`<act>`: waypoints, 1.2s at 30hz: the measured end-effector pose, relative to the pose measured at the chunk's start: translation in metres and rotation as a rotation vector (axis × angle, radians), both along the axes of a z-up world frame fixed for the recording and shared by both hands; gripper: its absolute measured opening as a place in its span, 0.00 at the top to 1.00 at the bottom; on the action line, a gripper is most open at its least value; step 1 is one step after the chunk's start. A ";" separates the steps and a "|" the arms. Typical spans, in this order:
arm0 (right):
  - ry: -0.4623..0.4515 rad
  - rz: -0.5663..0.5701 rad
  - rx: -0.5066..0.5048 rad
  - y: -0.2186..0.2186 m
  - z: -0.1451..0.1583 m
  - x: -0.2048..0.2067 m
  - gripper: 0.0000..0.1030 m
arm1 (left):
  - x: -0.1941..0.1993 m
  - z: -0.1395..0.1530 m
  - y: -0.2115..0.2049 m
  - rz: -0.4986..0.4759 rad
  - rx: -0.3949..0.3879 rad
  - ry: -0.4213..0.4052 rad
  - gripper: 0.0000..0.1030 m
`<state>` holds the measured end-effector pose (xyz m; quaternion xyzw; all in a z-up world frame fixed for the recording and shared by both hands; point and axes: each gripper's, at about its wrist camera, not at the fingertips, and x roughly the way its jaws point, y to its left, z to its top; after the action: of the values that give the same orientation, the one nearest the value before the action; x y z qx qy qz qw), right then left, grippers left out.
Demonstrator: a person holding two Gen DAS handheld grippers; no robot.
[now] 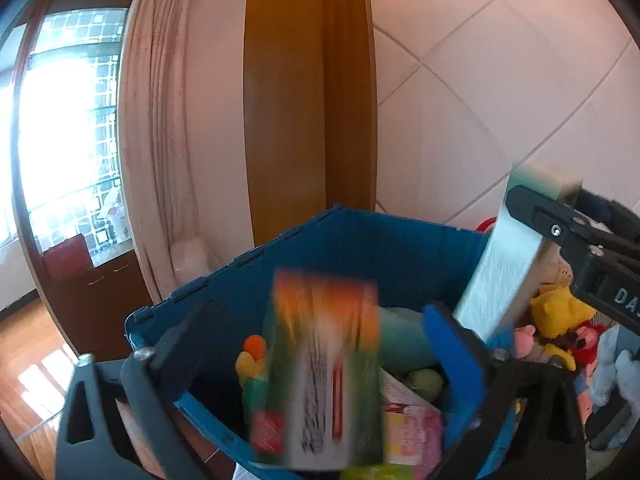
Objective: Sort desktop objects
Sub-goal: 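Open both tools to drop the two boxes into the crate, then withdraw both tools from the crate toward the remaining boxes on the bed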
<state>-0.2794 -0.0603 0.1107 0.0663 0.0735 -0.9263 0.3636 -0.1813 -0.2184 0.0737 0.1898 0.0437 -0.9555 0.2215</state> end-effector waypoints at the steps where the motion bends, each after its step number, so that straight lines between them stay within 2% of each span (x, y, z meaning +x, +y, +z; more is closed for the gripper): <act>1: 0.002 -0.008 0.004 -0.002 0.001 0.000 0.01 | -0.002 -0.002 -0.003 -0.002 0.001 -0.007 0.00; 9: 0.035 -0.055 0.022 -0.006 0.006 0.014 0.00 | 0.002 -0.008 -0.008 -0.027 0.041 -0.029 0.00; 20: 0.049 -0.075 0.033 -0.003 0.007 0.042 0.00 | 0.027 -0.014 0.004 -0.051 0.055 -0.020 0.00; 28: 0.032 -0.104 0.034 0.023 -0.001 0.067 0.00 | 0.041 -0.020 0.015 -0.077 0.093 -0.027 0.00; 36: -0.031 -0.169 0.043 0.058 -0.029 0.085 0.00 | 0.050 -0.030 0.039 -0.130 0.093 -0.039 0.00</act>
<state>-0.1946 -0.0023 0.0822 0.0946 0.0818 -0.9507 0.2839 -0.1309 -0.1798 0.0441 0.2209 0.0712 -0.9610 0.1505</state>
